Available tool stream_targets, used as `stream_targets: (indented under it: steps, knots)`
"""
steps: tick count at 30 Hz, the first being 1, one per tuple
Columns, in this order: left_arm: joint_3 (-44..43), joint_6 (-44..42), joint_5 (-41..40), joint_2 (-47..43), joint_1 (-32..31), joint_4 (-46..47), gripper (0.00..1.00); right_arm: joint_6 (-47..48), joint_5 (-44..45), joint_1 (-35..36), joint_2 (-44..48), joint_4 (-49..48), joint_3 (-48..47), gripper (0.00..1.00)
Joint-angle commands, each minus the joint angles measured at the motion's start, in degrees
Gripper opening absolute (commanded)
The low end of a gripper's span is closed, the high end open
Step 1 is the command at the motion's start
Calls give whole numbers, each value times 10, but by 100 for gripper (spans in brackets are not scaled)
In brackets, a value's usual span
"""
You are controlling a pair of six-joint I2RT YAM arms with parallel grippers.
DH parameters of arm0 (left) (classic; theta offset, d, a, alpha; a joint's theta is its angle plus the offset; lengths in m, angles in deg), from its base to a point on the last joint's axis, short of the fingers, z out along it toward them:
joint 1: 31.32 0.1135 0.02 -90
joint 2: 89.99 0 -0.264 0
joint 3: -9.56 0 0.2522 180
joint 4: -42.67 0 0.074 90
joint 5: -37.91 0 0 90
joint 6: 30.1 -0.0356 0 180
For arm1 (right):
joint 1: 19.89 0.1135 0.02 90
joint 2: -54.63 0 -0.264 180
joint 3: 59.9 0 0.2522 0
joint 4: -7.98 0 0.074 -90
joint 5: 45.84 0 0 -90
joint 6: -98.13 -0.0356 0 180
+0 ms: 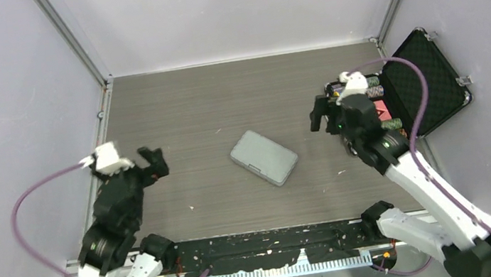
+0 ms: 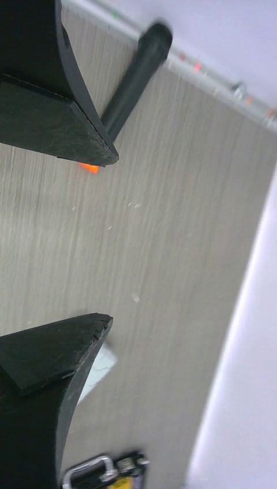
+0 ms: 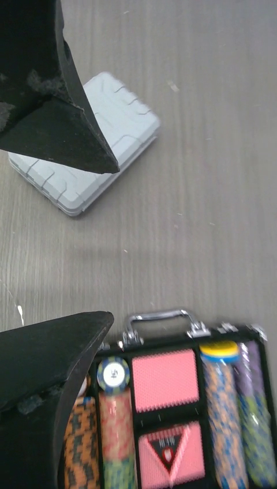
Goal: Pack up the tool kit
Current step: Close the toolbox at the center of the board, then reset both arms
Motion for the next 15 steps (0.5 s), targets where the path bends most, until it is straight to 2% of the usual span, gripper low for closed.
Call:
stream_targets:
  steps: [1, 4, 6, 8, 12, 15]
  knots:
    - [32, -47, -132, -117, 2, -28, 100, 12, 115, 2, 163, -15, 56, 95]
    - [50, -54, -158, -206, 2, -17, 100, 22, 156, 2, 286, -66, 108, 99]
    - [51, -56, -157, -260, 2, -17, 100, 43, 193, 3, 387, -73, 133, 98]
    - [54, -69, -147, -306, 2, -18, 100, 71, 212, 2, 443, -61, 141, 96]
    - [95, -89, -185, -369, 2, 22, 100, 119, 259, 2, 512, -51, 153, 95]
    - [147, -120, -221, -403, 2, 98, 100, 131, 283, 2, 535, -61, 164, 95]
